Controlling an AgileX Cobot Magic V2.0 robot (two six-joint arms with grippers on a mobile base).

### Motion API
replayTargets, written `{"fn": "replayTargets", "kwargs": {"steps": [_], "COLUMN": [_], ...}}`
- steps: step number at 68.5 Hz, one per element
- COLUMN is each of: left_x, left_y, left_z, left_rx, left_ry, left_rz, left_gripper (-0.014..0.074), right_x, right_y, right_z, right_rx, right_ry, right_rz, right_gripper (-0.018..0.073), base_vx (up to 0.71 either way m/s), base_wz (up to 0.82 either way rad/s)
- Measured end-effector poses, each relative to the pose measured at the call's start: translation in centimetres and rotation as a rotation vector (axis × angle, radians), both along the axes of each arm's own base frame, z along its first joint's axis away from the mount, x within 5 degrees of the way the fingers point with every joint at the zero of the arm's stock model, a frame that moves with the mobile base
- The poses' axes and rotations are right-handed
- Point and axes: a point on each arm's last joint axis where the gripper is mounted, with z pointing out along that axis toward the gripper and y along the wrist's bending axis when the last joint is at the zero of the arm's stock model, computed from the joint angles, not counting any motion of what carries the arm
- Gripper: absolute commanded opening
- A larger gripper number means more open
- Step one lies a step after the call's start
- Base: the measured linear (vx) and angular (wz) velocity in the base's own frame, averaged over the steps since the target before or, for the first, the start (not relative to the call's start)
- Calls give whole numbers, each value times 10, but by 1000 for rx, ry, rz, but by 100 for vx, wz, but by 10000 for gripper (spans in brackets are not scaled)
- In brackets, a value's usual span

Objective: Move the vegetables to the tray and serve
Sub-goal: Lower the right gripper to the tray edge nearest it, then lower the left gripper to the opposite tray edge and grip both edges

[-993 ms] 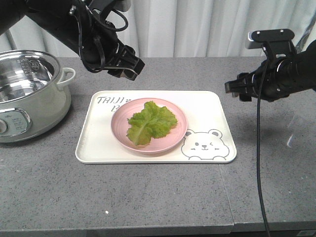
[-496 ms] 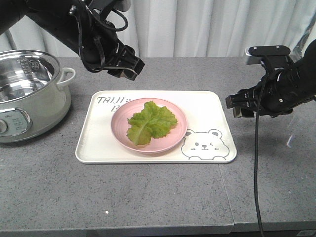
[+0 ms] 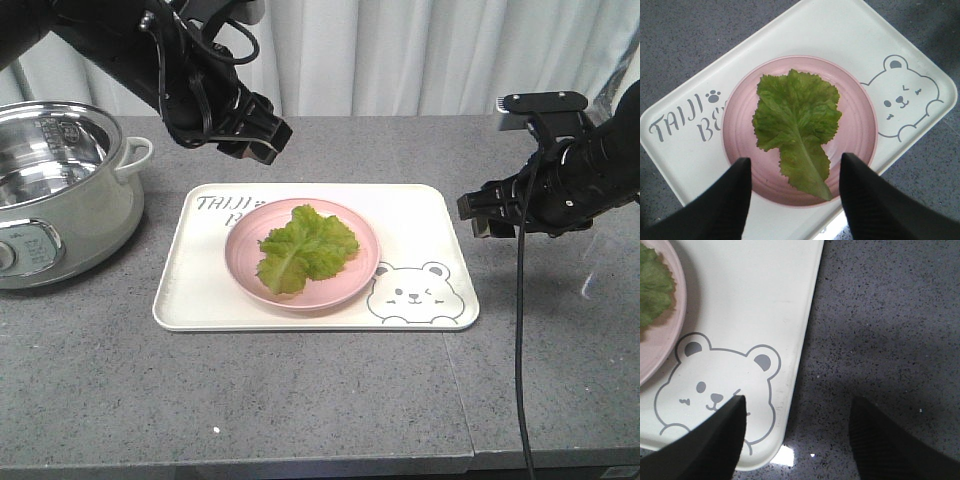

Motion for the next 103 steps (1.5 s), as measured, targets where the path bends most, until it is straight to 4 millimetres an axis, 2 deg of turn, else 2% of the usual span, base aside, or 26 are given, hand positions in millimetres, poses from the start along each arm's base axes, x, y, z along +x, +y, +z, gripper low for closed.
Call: {"fn": "replayTargets", "kwargs": {"steps": [11, 21, 30, 44, 65, 84, 103], "left_x": [2, 14, 21, 25, 19, 22, 23], "left_y": [6, 17, 34, 63, 72, 69, 69], "left_z": [-7, -26, -41, -77, -116, -122, -121], "left_rx": [71, 160, 184, 225, 241, 192, 187], "left_ry": [36, 56, 109, 237, 344, 324, 314], "left_rz": [59, 184, 264, 335, 349, 366, 367], "left_gripper": [376, 376, 376, 376, 376, 376, 376], "right_x": [2, 8, 15, 21, 24, 25, 33], "right_y": [0, 1, 2, 3, 4, 6, 7], "right_z": [0, -10, -26, -41, -44, -46, -71], "right_rx": [-1, -6, -12, -13, -12, 12, 9], "right_ry": [-14, 9, 48, 83, 80, 87, 155], "right_rz": [2, 5, 6, 5, 3, -5, -8], "right_gripper": [444, 444, 444, 444, 444, 444, 444], "base_vx": [0, 0, 0, 0, 0, 0, 0], "base_wz": [0, 0, 0, 0, 0, 0, 0]}}
